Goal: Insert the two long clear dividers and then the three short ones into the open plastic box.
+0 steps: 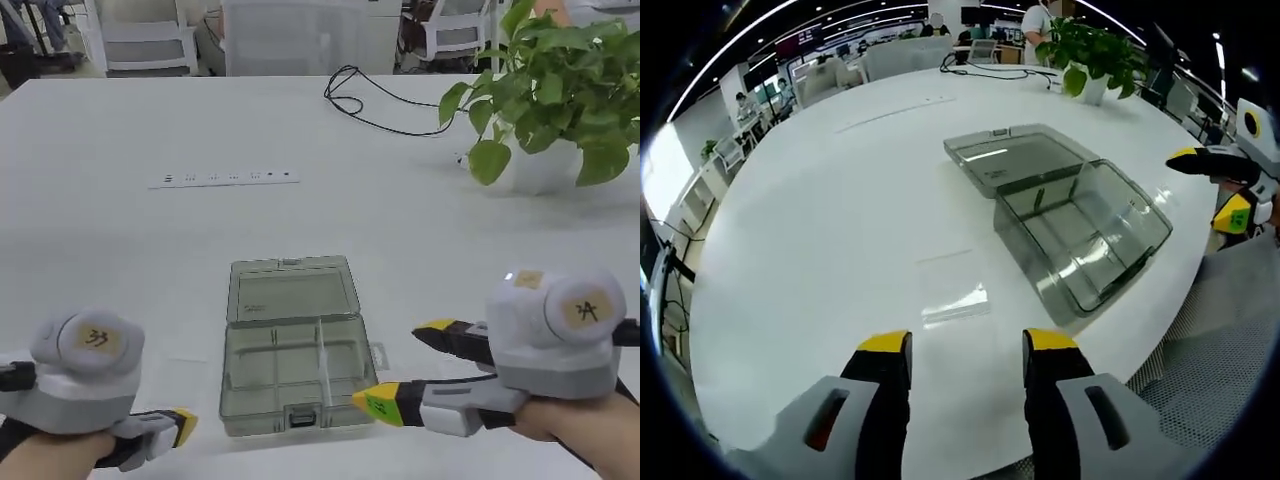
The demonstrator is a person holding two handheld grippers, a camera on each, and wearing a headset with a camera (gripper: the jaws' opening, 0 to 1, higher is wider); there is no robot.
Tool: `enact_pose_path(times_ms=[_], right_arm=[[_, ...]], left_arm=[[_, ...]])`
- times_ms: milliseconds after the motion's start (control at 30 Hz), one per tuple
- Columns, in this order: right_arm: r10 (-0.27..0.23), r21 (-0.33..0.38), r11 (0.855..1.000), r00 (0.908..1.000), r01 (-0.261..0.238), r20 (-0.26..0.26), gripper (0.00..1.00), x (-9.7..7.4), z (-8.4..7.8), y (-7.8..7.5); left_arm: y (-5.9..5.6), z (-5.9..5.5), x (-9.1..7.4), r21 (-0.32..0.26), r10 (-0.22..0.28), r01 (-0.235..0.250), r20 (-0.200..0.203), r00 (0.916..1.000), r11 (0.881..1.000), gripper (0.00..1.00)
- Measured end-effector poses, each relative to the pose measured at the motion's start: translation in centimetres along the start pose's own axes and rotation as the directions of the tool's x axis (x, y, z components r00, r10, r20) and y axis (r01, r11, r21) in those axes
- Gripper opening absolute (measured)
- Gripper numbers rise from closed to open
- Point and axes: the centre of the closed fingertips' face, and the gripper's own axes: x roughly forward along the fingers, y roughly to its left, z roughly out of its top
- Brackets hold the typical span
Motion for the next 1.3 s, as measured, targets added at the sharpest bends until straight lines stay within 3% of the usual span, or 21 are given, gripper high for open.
enact_pose_path(times_ms=[433, 767, 1100, 1300], right_arm=[[-0.01, 0.014, 1.0, 1.0, 0.01, 0.0, 0.68, 0.2, -0.1, -0.3], [-0.012, 0.022, 1.0, 0.9999, 0.012, 0.002, 0.67, 0.3, -0.1, -0.4], [-0.014, 0.023, 1.0, 0.9999, 0.014, -0.005, 0.66, 0.7, -0.2, -0.3], [-0.025, 0.021, 0.999, 0.9996, 0.025, -0.011, 0.65, 0.7, -0.1, -0.4]], left_arm=[[0.3, -1.1, 1.3, -0.025, 0.009, -0.01, -0.043, 0.999, 1.0, 0.39], [0.2, -1.1, 1.5, -0.026, 0.022, -0.023, -0.058, 0.9981, 0.999, 0.38], [0.0, -1.2, 1.6, -0.049, 0.031, -0.038, -0.132, 0.9908, 0.998, 0.33], [0.1, -1.2, 1.6, -0.047, 0.03, -0.038, -0.151, 0.9881, 0.998, 0.33]])
